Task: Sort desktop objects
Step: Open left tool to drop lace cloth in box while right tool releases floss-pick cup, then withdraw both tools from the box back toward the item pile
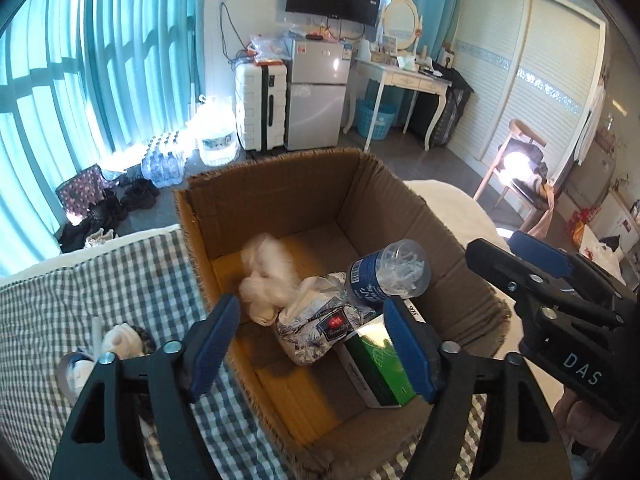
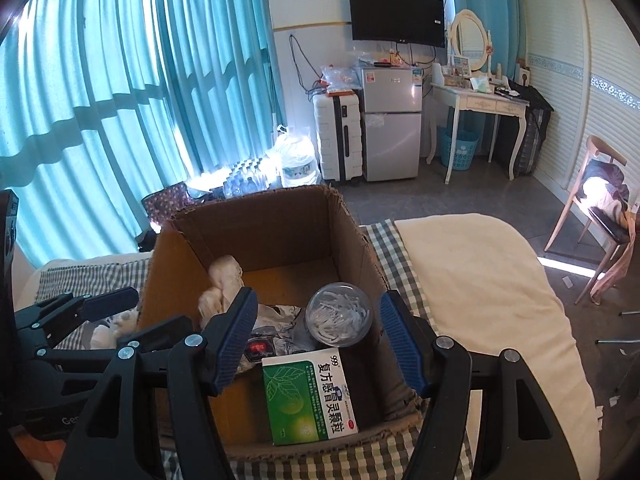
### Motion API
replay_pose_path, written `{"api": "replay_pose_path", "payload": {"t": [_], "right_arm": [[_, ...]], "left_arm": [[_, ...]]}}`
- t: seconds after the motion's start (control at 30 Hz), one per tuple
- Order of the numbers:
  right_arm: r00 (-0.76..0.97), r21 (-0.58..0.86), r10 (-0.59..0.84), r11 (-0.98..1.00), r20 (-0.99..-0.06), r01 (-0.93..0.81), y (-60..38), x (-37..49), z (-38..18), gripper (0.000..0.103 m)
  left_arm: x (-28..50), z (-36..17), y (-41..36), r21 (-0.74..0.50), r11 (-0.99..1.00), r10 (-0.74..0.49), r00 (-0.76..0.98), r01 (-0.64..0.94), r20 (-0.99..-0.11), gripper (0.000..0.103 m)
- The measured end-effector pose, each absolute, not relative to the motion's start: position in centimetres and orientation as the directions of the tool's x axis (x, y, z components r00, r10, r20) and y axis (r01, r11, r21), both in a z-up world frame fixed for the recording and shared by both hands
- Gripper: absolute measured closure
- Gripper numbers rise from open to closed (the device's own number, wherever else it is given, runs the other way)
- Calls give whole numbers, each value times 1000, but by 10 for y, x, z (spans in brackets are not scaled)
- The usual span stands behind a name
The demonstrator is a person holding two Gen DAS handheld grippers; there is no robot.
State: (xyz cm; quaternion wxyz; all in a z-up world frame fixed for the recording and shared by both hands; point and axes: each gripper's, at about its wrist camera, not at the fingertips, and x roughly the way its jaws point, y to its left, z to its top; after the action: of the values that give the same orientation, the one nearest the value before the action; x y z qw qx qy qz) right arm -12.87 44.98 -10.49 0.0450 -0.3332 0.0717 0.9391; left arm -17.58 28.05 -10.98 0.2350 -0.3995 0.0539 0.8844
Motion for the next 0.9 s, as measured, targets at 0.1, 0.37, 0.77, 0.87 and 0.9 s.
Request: {"api": "replay_pose_path", "payload": {"t": [0.1,0.37,0.77,0.87,0.9], "right_arm": [[-783,110,38,-985,-621,-135,447,-116,-93,39],[-814,91,58,-987,-577,-134,430,-79,-59,33],[-851,66,98,-986,-516,-153,407,-27,-19,17],[-861,58,99,-987,-500,-147,397,-16,-11,16],[-863,58,93,-988,-496,-140,392,-13,-8,15]], "left_arm": [[-164,-96,272,-93,-884,381,-590,-459,-712,13],[-129,-58,242,-60,-903,358,-668,-425,-653,1],[-84,-20,166,-59,-944,296,-755,-325,-585,0],[-74,-10,148,-67,-953,282,-777,-297,-563,0],[-71,-7,142,-67,-955,276,-783,-289,-557,0]]}}
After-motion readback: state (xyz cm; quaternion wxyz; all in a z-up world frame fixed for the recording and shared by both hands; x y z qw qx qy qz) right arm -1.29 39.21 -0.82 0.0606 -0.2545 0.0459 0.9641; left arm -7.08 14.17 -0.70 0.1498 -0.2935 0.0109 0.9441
